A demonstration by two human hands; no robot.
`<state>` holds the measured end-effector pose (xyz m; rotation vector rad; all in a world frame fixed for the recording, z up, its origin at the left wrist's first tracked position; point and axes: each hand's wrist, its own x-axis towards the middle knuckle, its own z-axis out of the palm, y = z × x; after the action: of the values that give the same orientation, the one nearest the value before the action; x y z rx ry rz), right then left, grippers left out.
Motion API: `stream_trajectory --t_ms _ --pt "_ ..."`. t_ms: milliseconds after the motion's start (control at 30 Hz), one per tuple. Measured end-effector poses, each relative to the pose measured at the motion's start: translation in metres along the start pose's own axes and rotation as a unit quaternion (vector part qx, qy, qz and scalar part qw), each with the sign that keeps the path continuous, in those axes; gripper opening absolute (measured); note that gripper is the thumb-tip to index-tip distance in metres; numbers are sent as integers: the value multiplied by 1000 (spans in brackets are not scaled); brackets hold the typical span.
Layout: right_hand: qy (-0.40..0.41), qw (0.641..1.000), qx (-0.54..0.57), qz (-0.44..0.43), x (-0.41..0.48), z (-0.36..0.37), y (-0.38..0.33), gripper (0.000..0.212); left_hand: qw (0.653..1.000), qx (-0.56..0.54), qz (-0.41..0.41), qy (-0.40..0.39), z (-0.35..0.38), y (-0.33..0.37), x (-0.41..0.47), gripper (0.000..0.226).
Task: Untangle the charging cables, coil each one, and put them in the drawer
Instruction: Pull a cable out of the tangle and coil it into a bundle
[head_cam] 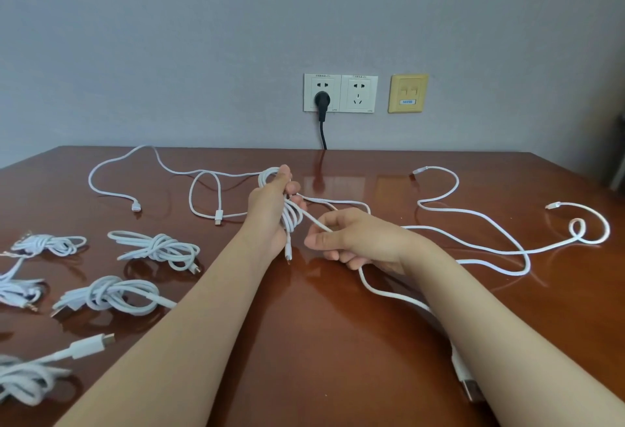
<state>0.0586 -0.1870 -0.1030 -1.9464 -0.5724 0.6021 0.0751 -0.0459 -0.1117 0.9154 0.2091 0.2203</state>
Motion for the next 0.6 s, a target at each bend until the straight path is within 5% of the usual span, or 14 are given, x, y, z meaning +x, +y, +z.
stream_trajectory --t_ms 200,433,600 --pt "70 991 -100 -50 -5 -13 -4 13 999 13 -33 -25 -2 4 0 29" --pt "208 924 -281 -156 -8 -9 -10 11 969 238 -61 -28 -5 -8 5 32" --pt "225 910 -278 -211 -9 -12 -8 11 939 330 -44 -89 7 -6 -17 37"
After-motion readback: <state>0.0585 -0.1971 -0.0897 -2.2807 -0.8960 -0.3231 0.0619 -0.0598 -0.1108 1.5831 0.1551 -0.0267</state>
